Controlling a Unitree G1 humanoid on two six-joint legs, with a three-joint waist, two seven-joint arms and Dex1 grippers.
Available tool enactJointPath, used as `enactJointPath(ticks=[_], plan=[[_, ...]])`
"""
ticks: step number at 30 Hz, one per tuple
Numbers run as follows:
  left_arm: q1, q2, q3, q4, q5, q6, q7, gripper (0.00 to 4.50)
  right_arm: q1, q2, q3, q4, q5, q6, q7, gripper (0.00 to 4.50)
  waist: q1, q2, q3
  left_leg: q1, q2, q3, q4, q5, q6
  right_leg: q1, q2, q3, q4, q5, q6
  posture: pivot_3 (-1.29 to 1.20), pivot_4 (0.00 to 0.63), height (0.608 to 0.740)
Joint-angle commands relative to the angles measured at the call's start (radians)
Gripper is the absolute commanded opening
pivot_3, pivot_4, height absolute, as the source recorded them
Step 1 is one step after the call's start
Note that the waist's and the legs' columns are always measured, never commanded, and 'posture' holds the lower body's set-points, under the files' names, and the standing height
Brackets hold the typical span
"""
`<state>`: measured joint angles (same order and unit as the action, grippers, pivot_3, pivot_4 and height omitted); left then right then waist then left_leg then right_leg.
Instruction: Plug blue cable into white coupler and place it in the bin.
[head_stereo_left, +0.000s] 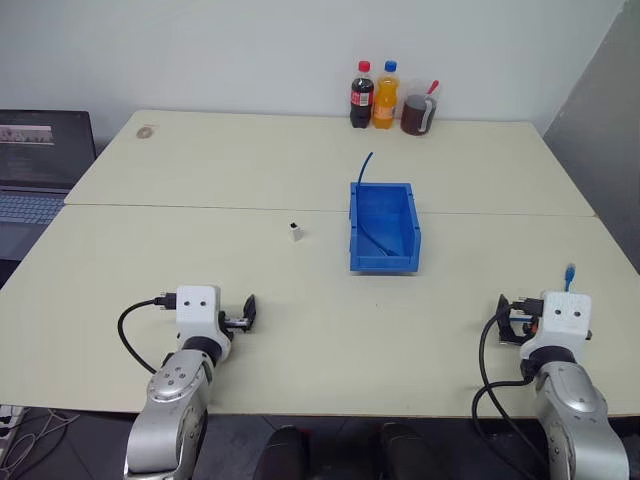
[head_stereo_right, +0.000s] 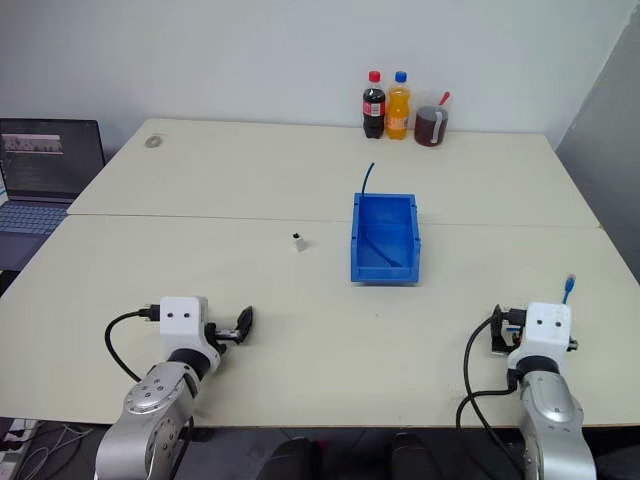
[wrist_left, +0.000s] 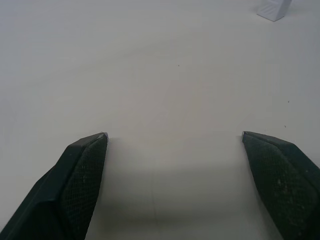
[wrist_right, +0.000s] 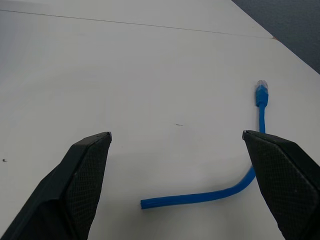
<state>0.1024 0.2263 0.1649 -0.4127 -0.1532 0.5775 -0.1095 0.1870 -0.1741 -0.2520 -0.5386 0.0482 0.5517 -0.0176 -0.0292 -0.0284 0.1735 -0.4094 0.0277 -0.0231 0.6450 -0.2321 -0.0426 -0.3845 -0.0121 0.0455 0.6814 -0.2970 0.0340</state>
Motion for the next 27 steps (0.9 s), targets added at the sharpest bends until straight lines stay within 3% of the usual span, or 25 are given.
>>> enactJointPath(ticks=[1,27], plan=[[-0.006,0.006,0.004,-0.017,0.006,-0.019,-0.002,4.5,-0.004,-0.002,-0.014,-0.004,-0.009,-0.028,-0.003,4.46,0.0,0.0,0.0,0.0,0.0,0.0,0.0,0.0,0.0,0.0,0.0,0.0,0.0,0.0,0.0,0.0,0.15,0.74],[0.012,-0.016,-0.008,-0.015,0.036,-0.033,0.035,4.5,-0.005,-0.006,-0.014,0.035,0.003,-0.082,0.018,4.46,0.0,0.0,0.0,0.0,0.0,0.0,0.0,0.0,0.0,0.0,0.0,0.0,0.0,0.0,0.0,0.0,0.15,0.74]])
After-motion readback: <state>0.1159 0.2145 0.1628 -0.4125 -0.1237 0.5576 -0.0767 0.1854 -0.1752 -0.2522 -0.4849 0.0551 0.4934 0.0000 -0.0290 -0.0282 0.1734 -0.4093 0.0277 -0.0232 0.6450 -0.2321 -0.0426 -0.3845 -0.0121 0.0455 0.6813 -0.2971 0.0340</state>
